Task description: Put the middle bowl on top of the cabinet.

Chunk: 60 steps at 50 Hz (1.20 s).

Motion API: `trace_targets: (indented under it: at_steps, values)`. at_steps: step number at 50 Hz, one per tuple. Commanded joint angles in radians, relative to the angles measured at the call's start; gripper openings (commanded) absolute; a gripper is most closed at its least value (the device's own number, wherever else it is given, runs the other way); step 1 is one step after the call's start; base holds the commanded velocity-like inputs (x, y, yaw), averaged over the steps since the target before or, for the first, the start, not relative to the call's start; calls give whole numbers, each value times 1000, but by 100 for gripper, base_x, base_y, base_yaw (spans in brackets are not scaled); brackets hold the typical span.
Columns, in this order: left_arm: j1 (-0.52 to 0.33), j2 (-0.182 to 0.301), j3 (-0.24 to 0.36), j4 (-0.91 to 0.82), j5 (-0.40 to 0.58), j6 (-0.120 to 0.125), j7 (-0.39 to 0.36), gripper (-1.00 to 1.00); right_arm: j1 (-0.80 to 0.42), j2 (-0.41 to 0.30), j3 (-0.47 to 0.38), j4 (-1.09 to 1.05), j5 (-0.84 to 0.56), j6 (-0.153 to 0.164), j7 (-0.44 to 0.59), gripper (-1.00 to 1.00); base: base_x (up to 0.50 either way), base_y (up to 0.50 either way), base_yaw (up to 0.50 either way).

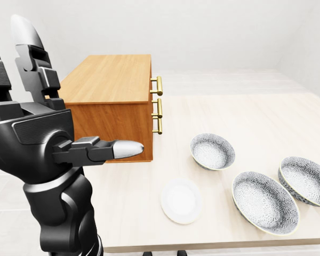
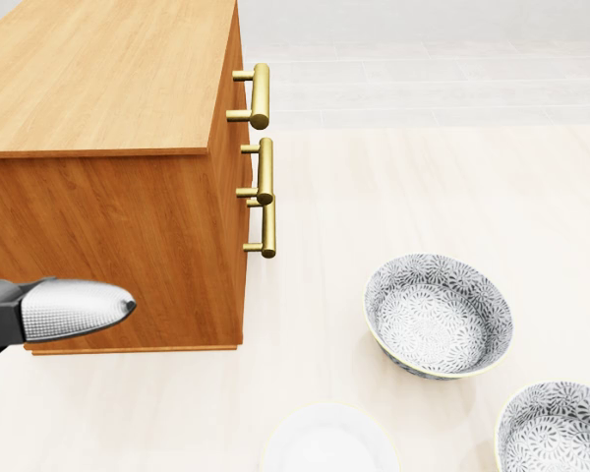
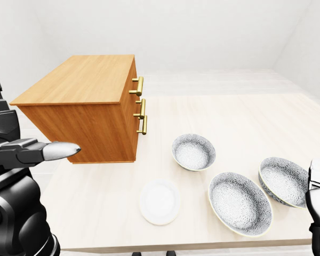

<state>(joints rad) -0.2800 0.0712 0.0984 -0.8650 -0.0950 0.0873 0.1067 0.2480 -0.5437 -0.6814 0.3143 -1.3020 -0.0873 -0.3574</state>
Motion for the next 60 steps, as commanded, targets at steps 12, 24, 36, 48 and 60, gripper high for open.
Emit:
trace_targets:
  at_steps: [12, 24, 36, 48, 60]
  values:
    - [3, 0, 0, 4, 5, 0, -2, 100, -66, -19, 94, 39, -64, 0, -97, 100, 0, 0, 0]
    - [4, -2, -2, -2, 11, 0, 1, 100, -162, -28, 180, 163, 17, 0, -121, 100, 0, 0, 0]
    - [0, -1, -1, -10, 12, 0, 2, 100, -166, -98, 260, 341, -11, 0, -166, 100, 0, 0, 0]
    - [1, -1, 0, -6, 12, 0, 1, 100, -177, -137, 324, 427, 3, 0, -166, 100, 0, 0, 0]
    - [1, -2, -2, -5, 14, 0, 2, 100, -214, -163, 376, 520, 18, 0, -166, 100, 0, 0, 0]
